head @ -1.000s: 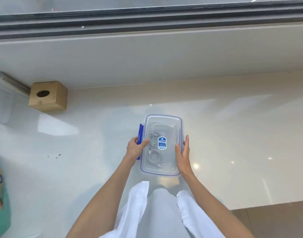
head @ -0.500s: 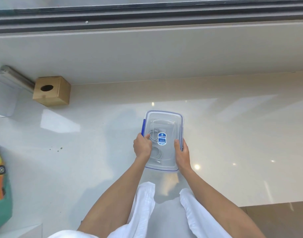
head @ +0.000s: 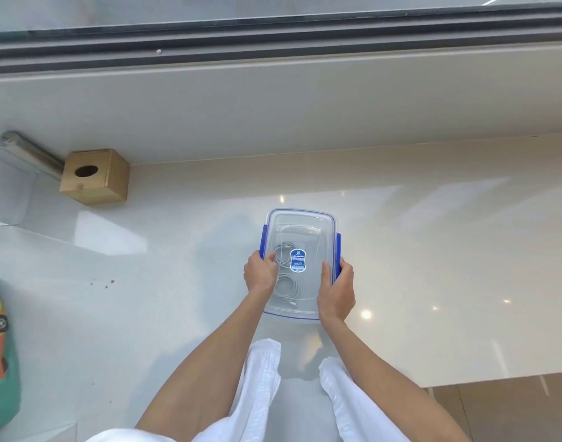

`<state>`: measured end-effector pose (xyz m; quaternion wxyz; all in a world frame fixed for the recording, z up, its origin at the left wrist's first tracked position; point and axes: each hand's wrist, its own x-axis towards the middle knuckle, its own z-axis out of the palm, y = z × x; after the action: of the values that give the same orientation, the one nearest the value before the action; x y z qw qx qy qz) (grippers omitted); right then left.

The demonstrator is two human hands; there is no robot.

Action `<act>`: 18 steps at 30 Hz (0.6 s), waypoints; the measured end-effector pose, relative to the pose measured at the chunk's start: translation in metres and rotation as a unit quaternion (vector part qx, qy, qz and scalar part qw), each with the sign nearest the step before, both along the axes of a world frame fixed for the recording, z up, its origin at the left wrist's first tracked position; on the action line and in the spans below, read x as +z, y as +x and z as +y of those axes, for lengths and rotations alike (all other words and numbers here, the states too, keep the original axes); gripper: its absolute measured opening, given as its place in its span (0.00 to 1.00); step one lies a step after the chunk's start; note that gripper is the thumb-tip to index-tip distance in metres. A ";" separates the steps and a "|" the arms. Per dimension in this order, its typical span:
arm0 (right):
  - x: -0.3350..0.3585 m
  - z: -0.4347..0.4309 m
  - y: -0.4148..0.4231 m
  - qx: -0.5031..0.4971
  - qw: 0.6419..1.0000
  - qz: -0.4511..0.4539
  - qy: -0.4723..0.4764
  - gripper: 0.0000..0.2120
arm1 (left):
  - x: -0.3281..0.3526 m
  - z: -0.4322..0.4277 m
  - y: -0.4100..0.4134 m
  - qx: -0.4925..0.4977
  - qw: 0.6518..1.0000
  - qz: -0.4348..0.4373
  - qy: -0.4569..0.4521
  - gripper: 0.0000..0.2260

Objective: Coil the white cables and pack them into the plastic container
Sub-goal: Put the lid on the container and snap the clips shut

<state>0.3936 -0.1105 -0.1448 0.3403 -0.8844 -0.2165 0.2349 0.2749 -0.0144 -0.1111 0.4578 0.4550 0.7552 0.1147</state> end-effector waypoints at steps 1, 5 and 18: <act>-0.001 0.000 0.001 0.002 1.000 -0.013 0.001 0.19 | 0.000 0.001 0.000 0.002 1.000 -0.005 -0.001 0.13; -0.002 0.002 0.001 0.019 0.998 -0.047 0.028 0.15 | 0.000 0.001 -0.003 0.001 1.000 -0.012 -0.007 0.13; 0.023 0.106 0.018 0.323 0.942 -0.090 -0.022 0.14 | 0.024 -0.045 -0.001 0.124 0.945 -0.154 -0.260 0.20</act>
<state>0.4116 -0.0049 -0.1223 0.2056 -0.7915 -0.5152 0.2565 0.2736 -0.0597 -0.0870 0.6528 0.2003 0.7295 0.0390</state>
